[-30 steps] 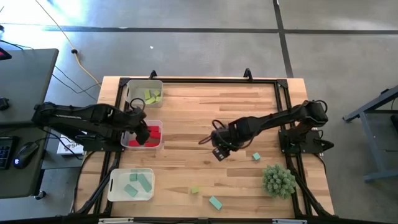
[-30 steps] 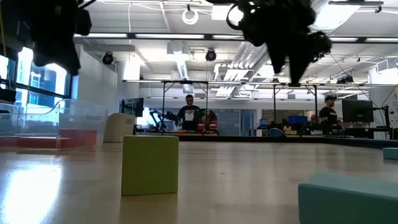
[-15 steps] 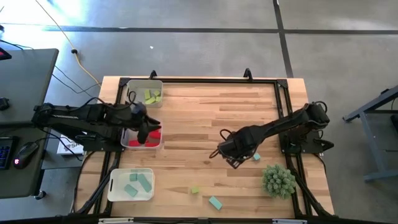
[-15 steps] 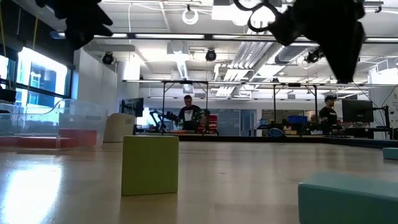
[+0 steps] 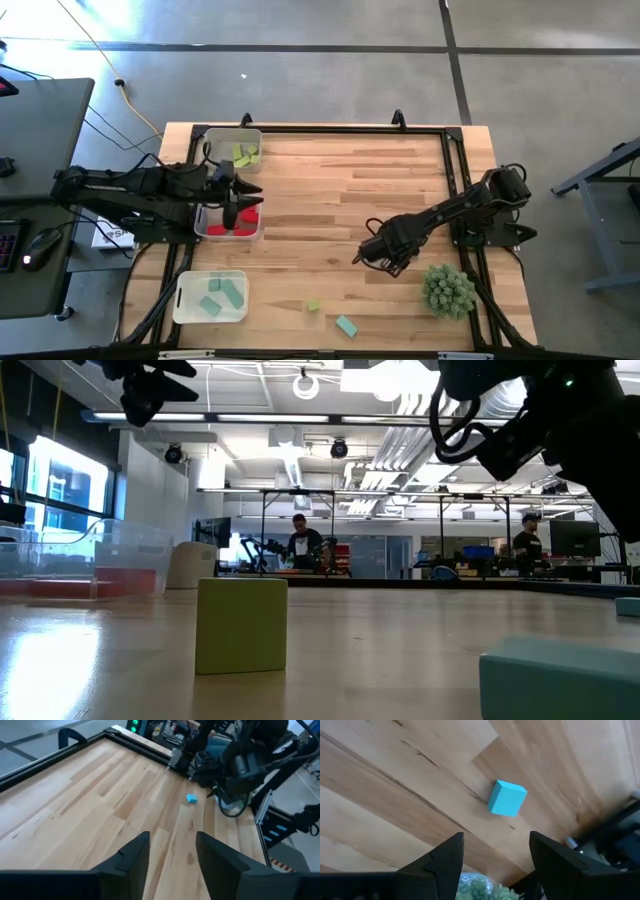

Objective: Sort & place blocks by color
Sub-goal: Put the light blue block into the white bin

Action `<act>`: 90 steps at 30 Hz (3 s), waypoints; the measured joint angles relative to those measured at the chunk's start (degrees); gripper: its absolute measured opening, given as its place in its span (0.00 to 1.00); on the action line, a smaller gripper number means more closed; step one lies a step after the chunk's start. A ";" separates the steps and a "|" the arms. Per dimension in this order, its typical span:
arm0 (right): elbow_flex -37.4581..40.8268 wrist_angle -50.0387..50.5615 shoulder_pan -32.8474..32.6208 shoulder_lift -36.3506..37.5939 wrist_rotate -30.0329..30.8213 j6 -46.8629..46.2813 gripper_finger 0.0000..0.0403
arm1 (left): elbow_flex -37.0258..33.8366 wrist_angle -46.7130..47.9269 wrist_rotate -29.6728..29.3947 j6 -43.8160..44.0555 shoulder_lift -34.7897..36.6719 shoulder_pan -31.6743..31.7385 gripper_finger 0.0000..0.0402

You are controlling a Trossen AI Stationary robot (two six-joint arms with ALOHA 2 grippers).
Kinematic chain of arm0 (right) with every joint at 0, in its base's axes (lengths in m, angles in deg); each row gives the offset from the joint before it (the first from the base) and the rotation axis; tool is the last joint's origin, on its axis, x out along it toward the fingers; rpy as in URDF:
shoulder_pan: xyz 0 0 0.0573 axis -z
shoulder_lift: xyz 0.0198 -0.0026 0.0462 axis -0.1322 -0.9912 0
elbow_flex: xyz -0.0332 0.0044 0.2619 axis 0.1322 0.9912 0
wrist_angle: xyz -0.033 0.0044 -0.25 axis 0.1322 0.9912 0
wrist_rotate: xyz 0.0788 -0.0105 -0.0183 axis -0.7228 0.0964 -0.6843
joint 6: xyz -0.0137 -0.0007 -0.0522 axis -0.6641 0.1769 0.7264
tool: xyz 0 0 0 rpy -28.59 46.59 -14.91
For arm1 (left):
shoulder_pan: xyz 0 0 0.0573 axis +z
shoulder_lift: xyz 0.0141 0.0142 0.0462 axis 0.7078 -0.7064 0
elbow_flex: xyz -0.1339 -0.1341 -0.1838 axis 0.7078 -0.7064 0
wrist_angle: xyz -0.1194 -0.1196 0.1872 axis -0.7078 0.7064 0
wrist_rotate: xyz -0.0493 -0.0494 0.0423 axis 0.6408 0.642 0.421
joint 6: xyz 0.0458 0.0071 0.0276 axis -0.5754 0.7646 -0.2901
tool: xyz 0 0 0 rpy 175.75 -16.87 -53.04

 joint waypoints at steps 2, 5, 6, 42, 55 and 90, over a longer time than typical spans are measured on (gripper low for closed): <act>0.10 0.33 0.00 0.00 0.40 1.73 0.53 | 0.00 0.00 -0.17 0.75 0.00 0.42 0.40; 0.10 0.96 0.15 0.00 1.81 4.41 0.53 | 0.00 -0.07 -1.13 1.65 0.00 1.12 0.45; 0.10 1.68 0.15 0.00 2.43 4.92 0.53 | 0.00 -0.07 -1.51 1.85 0.00 1.34 0.45; 31.22 -26.07 3.15 30.32 -0.14 -15.37 0.53 | 0.00 -0.13 -2.07 2.11 -0.07 2.37 0.46; 31.22 -26.35 2.43 30.29 1.71 -14.99 0.53 | 0.00 -0.11 -2.93 3.45 -0.07 2.37 0.46; 30.89 -31.98 -1.11 15.78 1.37 -16.38 0.49 | 0.00 -0.09 -3.15 3.45 -0.07 2.36 0.46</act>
